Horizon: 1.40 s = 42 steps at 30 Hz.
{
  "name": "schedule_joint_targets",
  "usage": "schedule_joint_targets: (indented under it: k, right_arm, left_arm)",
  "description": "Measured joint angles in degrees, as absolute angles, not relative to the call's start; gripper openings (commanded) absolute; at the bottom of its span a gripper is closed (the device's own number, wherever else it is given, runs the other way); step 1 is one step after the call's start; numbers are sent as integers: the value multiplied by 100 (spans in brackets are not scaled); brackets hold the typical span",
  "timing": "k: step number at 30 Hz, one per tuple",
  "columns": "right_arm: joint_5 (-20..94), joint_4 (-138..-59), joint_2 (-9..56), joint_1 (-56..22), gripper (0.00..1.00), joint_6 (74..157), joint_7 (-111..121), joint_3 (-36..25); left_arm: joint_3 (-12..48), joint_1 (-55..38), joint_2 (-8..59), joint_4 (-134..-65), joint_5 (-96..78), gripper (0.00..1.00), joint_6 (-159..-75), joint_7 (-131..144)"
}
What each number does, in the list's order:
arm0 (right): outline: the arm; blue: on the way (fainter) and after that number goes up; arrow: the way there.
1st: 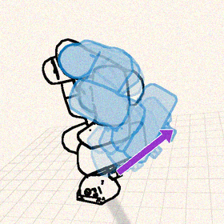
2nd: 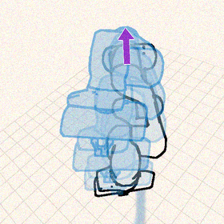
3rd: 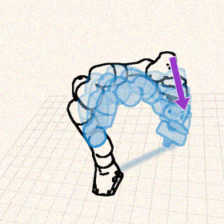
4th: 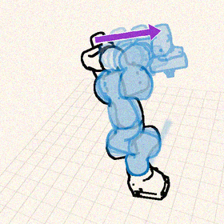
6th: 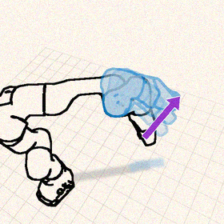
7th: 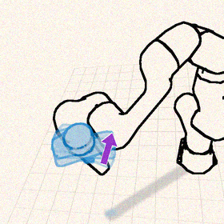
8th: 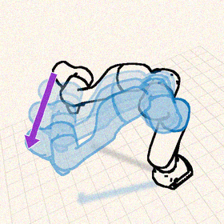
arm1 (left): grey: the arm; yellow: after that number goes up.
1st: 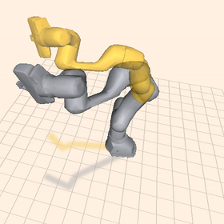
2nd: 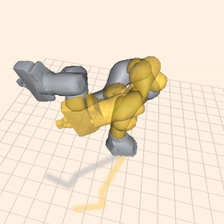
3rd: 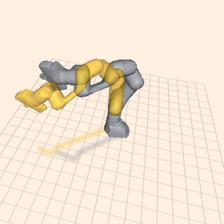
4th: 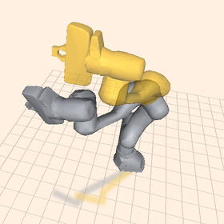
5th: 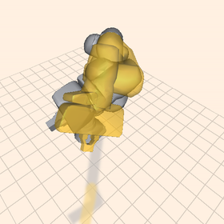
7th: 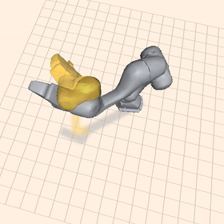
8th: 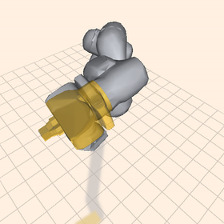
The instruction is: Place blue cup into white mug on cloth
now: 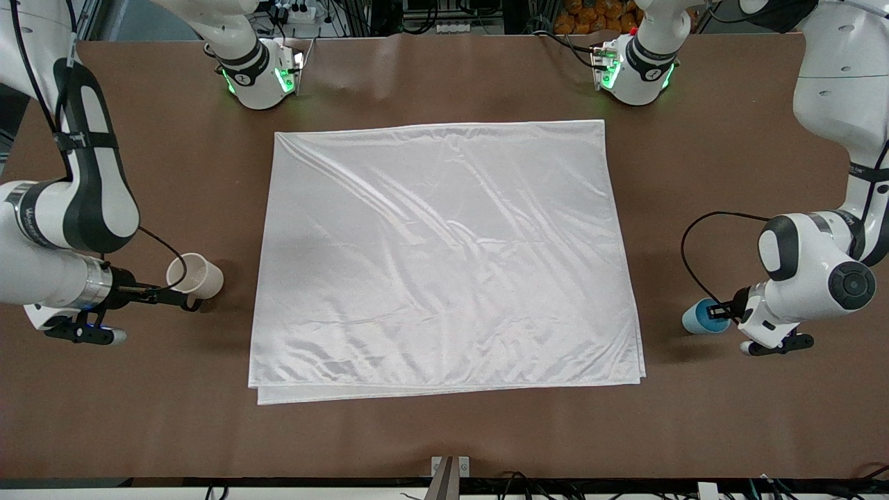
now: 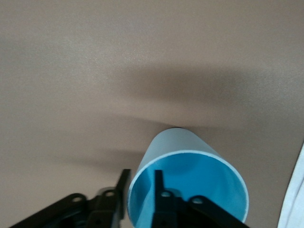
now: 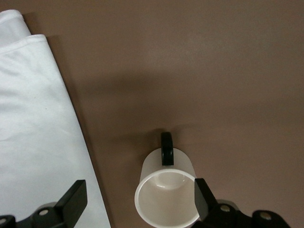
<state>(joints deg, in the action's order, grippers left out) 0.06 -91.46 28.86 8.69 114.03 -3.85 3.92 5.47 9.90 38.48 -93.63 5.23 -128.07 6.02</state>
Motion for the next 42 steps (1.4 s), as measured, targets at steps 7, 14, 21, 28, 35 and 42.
schedule_joint_targets:
  k: [7, 14, 21, 28, 35, 42]
  right_arm:
    - [-29, -9126, 3237, 966, 100, 11563, -377, 382]
    - [-34, -9115, 3441, 1006, 100, 11634, -367, 382]
    - [-34, -9114, 3557, 1006, 100, 11635, -367, 384]
    - [-34, -9115, 3654, 1003, 99, 11633, -367, 388]
    - [-34, -9119, 3760, 1003, 72, 11631, -364, 388]
    - [-34, -9128, 3796, 1003, 21, 11627, -329, 388]
  left_arm:
    - [569, 964, 3833, -9352, 523, 0, -12813, 602]
    - [569, 963, 3834, -9350, 523, 0, -12814, 602]
    - [568, 963, 3834, -9337, 523, 0, -12828, 602]
    - [567, 963, 3834, -9305, 524, 0, -12840, 602]
    - [567, 952, 3834, -9242, 526, 0, -12868, 602]
    - [567, 936, 3833, -9132, 526, 0, -12868, 602]
